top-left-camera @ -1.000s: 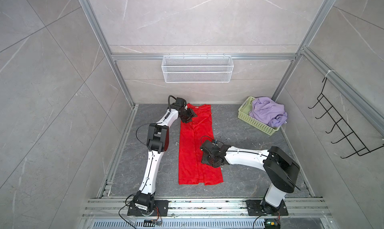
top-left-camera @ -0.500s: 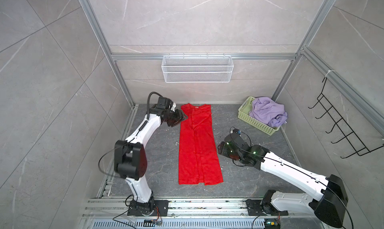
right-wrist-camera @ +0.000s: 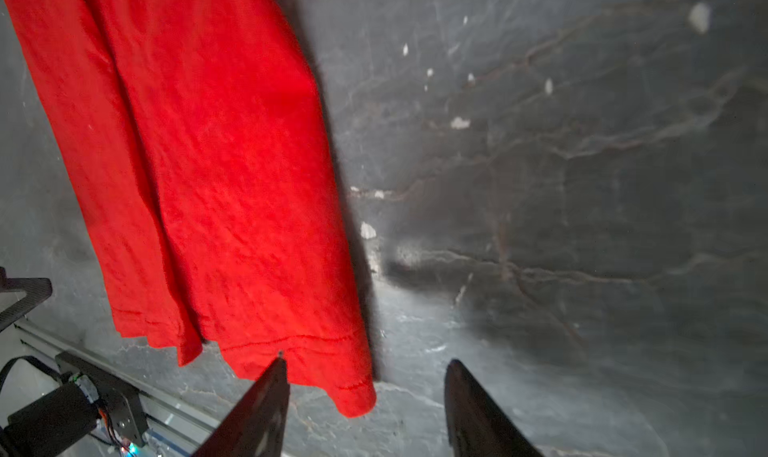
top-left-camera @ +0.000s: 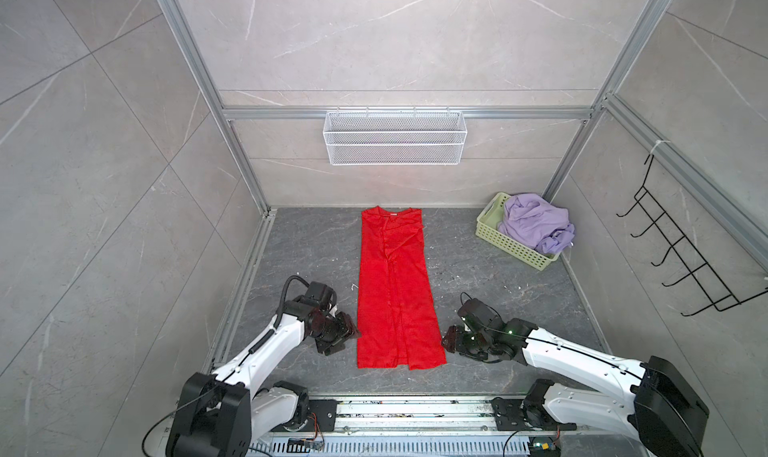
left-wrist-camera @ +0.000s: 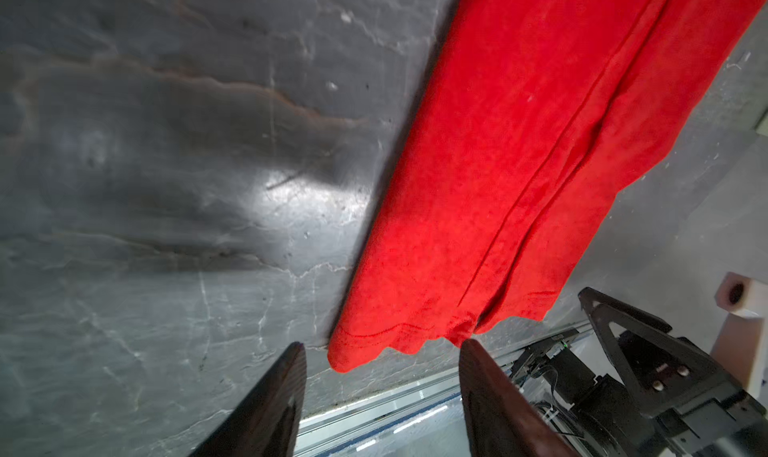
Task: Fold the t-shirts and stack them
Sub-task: 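Move both grippers to the strip's near end and pinch its two corners, then lift the near end and fold it over toward the collar with both grippers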
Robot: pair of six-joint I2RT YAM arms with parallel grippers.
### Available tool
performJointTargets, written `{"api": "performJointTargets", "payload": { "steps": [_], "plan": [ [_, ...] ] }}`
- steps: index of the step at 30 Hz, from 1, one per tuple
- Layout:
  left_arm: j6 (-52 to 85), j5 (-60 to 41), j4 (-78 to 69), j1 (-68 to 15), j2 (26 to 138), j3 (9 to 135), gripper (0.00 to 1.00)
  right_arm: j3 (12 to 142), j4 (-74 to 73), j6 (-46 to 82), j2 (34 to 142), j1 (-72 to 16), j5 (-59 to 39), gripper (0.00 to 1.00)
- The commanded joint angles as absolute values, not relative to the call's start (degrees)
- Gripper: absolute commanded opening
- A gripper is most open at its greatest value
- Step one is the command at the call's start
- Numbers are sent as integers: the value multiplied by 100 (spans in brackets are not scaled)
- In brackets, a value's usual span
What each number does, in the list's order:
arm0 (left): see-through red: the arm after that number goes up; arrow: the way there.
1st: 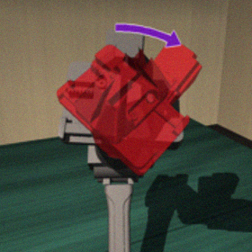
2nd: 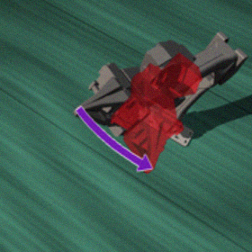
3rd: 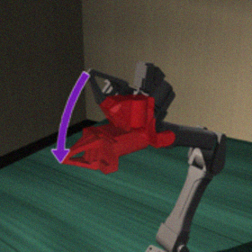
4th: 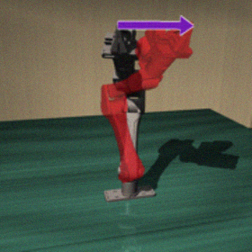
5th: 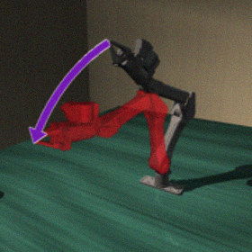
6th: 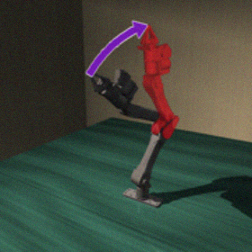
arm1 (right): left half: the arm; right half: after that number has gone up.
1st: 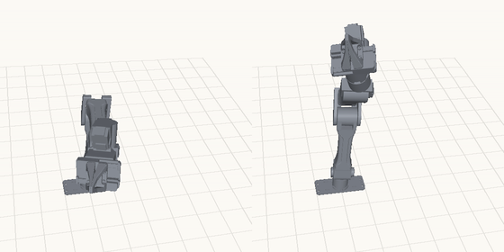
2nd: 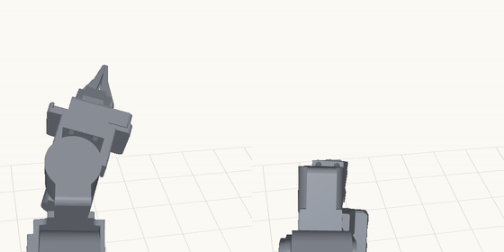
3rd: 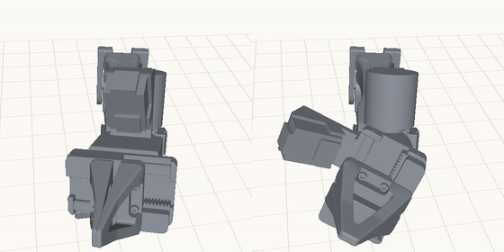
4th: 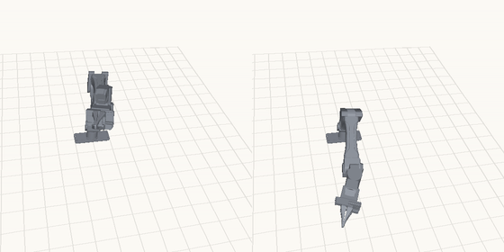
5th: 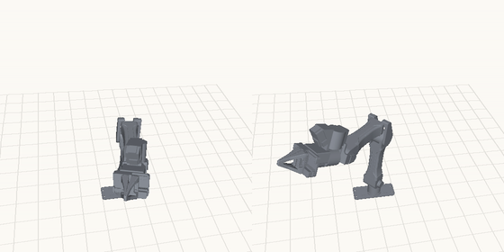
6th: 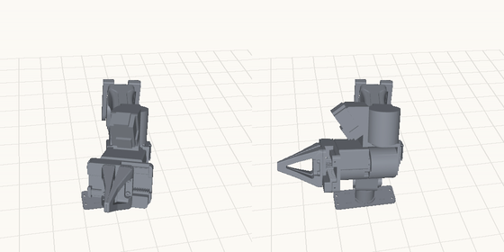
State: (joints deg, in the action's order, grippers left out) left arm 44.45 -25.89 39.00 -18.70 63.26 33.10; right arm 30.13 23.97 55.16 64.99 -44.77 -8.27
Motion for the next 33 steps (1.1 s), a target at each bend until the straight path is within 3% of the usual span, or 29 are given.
{"api": "performJointTargets", "payload": {
  "steps": [1, 10, 21, 23, 27, 29, 33],
  "plan": [
    [4918, -2937, 3858, -2026, 6158, 3022, 61, 2820, 2267, 5628, 6487, -4590, -1066, 61],
    [5170, -3014, 3649, -2338, 6224, 2550, 57, 2497, 1484, 5729, 7152, -4864, -1096, 60],
    [5254, -3113, 2999, -2504, 6668, 2321, 39, 2537, 1217, 5699, 7569, -4952, -1327, 53],
    [5387, -3122, 2778, -2520, 6669, 2257, 32, 2600, 1373, 5644, 7559, -4955, -1278, 46],
    [5474, -3010, 2648, -2522, 6616, 2247, 16, 2799, 1630, 5535, 7485, -4951, -1226, 20],
    [5496, -2900, 2663, -2527, 6525, 2298, 0, 2901, 1782, 5449, 7412, -4961, -1175, 14],
    [5677, -2751, 2796, -2644, 6084, 2270, 0, 3160, 2128, 5194, 7250, -4962, -1075, 5]
  ]
}}
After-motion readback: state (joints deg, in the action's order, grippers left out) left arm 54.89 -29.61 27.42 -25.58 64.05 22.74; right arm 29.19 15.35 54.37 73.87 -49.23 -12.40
